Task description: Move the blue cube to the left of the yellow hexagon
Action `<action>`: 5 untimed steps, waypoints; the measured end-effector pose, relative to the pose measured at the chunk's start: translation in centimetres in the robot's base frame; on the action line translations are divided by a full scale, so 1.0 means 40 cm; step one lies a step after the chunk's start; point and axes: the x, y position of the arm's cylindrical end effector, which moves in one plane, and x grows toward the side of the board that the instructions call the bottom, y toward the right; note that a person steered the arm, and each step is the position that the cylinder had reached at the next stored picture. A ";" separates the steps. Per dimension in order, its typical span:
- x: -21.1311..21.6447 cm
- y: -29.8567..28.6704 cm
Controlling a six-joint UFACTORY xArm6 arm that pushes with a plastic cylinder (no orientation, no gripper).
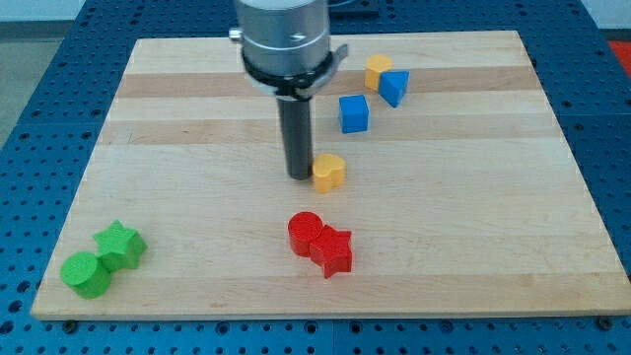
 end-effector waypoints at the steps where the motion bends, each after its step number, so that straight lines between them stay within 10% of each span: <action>1: 0.058 0.164; 2: 0.090 0.257; 5: -0.265 0.099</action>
